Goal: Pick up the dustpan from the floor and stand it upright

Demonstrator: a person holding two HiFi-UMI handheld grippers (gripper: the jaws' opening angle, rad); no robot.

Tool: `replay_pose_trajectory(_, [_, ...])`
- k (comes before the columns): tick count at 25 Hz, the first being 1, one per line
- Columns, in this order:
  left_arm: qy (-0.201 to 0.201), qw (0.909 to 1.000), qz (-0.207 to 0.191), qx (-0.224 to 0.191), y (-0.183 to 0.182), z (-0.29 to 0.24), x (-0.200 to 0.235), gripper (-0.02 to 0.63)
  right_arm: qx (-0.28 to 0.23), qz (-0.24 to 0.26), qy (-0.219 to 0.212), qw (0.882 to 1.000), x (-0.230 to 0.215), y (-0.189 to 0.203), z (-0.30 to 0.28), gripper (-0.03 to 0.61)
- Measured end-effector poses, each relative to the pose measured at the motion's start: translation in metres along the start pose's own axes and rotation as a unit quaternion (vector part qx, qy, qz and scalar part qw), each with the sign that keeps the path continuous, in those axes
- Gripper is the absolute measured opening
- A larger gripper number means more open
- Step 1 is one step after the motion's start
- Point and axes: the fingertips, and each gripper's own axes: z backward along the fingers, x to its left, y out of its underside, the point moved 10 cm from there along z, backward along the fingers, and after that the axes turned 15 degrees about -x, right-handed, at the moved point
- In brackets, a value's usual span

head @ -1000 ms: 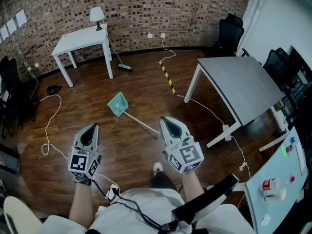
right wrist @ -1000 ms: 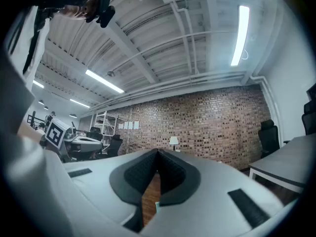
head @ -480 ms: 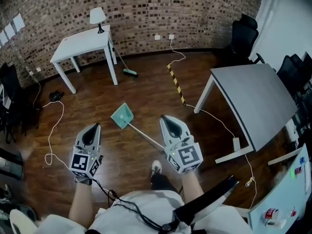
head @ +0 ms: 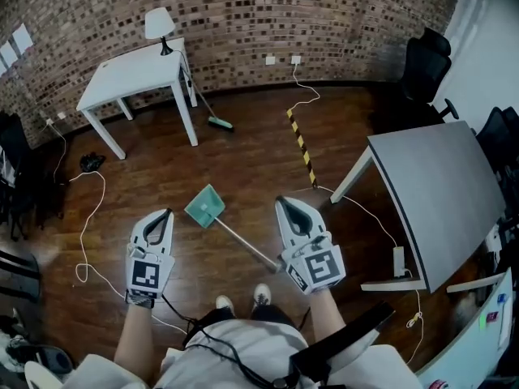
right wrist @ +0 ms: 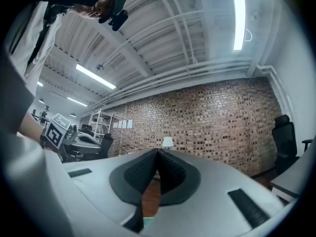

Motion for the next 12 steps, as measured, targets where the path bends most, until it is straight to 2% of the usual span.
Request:
replay_pose_trajectory(3, [0.052,0.9985,0.007,0.017,0.025,-0.013,0.000,0.015,0.018,-0.004,0.008,1.000,0.006,0.020,-0.003,-0.018])
replay_pose_trajectory(4, [0.078,0.9967,0.006,0.022,0.033,-0.017,-0.001,0.017,0.028,-0.002,0.012,1.000,0.007,0.027,-0.002,-0.012])
replay_pose_trajectory(5, [0.103,0.9944,0.009,0.023,0.042,-0.020,-0.002,0.017,0.038,0.002,0.016,0.999,0.008,0.035,0.001,0.031])
replay_pose_trajectory(7, [0.147,0.9885,0.027,0.021,0.062,-0.026,-0.004,0.023,0.062,0.009,0.029,0.998,0.008,0.052,0.008,0.031])
replay_pose_trajectory(9, [0.192,0.9799,0.048,0.027,0.087,-0.034,-0.006,0.062,0.083,0.010,0.046,0.995,0.007,0.073,0.019,0.031])
replay_pose_trajectory(10, [0.217,0.9741,0.054,0.034,0.102,-0.040,-0.008,0.089,0.092,0.007,0.058,0.994,0.006,0.087,0.027,0.031])
replay_pose_trajectory(12, [0.269,0.9597,0.060,0.054,0.135,-0.052,-0.017,0.104,0.117,-0.006,0.086,0.989,0.004,0.119,0.047,0.032])
